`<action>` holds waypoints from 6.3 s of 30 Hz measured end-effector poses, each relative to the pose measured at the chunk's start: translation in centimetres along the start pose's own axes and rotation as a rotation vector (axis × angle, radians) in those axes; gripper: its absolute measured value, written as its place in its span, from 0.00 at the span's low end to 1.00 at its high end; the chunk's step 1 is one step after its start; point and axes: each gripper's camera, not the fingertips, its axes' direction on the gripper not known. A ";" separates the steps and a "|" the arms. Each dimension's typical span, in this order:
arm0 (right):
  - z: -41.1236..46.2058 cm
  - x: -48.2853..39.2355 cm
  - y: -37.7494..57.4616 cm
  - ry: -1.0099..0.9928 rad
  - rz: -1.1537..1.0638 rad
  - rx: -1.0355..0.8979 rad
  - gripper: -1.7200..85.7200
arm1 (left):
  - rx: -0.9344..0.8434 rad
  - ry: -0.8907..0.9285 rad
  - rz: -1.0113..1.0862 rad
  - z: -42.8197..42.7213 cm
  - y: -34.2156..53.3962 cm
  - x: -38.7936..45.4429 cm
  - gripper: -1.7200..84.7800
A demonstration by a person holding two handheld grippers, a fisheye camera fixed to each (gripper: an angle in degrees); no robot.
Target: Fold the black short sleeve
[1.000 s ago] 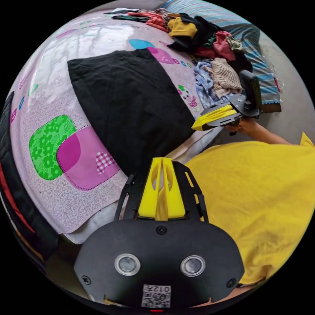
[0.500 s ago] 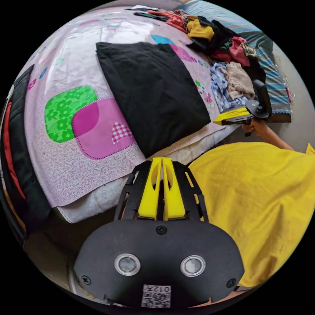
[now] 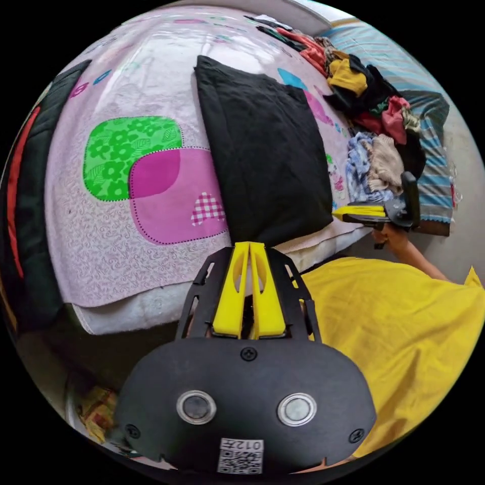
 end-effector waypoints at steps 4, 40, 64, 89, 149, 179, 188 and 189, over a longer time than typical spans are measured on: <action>-1.7 5.1 2.4 -0.267 0.227 0.069 0.08 | 0.082 0.286 -0.099 0.9 1.0 -0.5 0.04; -7.1 16.4 -2.8 -1.044 0.375 0.027 0.06 | 0.457 1.077 -0.667 25.6 -2.6 2.7 0.10; -3.6 20.2 -23.5 -0.900 0.511 0.239 0.13 | 0.346 1.137 -0.532 24.1 0.6 -13.5 0.09; -5.3 -3.1 -40.0 -0.887 0.021 0.424 0.04 | 0.374 0.935 -0.177 18.5 6.3 -38.9 0.09; 30.7 -50.3 -75.8 -0.359 -0.587 0.336 0.02 | 0.733 -0.200 -0.544 1.9 40.9 -69.4 0.02; 39.6 -62.2 -50.7 0.030 -0.986 0.398 0.02 | 0.731 -0.484 -0.444 -11.2 48.4 -56.2 0.02; 37.0 -61.1 -47.3 -0.026 -0.931 0.283 0.02 | 0.666 -0.456 -0.493 -14.1 50.4 -52.5 0.02; 35.9 -61.3 -46.1 -0.005 -0.950 0.320 0.02 | 0.682 -0.498 -0.494 -14.9 51.1 -51.1 0.02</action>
